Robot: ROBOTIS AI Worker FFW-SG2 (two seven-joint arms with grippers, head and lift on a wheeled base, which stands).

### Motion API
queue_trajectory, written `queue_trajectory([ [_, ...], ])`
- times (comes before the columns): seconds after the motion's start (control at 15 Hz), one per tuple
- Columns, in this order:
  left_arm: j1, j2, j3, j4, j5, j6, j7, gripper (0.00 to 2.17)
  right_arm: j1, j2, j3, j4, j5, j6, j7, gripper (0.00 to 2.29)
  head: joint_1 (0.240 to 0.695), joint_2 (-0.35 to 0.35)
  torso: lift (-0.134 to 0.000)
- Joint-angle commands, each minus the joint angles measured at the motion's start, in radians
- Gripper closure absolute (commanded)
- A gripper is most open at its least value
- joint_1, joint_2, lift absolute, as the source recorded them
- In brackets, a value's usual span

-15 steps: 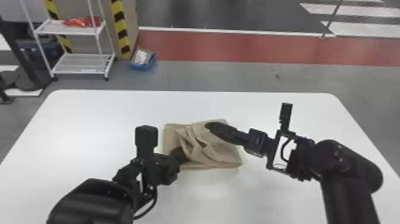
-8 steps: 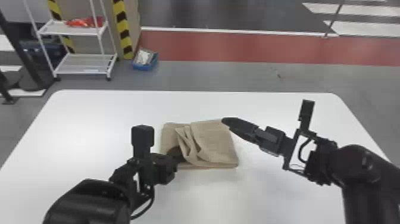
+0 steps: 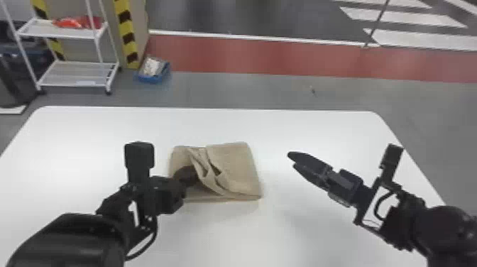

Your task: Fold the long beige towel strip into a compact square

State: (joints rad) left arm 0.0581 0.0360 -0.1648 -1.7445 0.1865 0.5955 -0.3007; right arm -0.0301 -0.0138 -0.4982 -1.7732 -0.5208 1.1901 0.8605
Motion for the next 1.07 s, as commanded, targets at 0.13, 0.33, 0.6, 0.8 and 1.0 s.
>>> queue_trajectory([
  [0.13, -0.020, 0.012, 0.056, -0.029, -0.012, 0.005, 0.006, 1.92, 0.016, -0.029, -0.026, -0.017, -0.005, 0.021, 0.002, 0.10, 0.695, -0.172, -0.124],
  [0.33, -0.037, 0.061, 0.131, -0.032, -0.042, -0.050, 0.044, 1.92, 0.038, -0.037, -0.025, -0.035, -0.007, 0.039, 0.015, 0.16, 0.695, -0.147, -0.124],
  [0.6, -0.055, 0.110, 0.203, 0.006, -0.015, -0.127, 0.052, 1.92, 0.055, -0.038, 0.029, -0.048, 0.028, 0.073, 0.052, 0.74, 0.695, -0.030, -0.124],
  [0.8, -0.067, 0.110, 0.211, 0.039, 0.022, -0.136, 0.037, 1.92, 0.055, -0.029, 0.104, -0.069, 0.111, 0.104, 0.068, 2.04, 0.695, 0.035, -0.124],
  [1.0, -0.083, 0.110, 0.215, 0.054, 0.033, -0.136, 0.021, 1.92, 0.076, -0.026, 0.168, -0.135, 0.203, 0.132, 0.081, 2.13, 0.695, 0.063, -0.124],
])
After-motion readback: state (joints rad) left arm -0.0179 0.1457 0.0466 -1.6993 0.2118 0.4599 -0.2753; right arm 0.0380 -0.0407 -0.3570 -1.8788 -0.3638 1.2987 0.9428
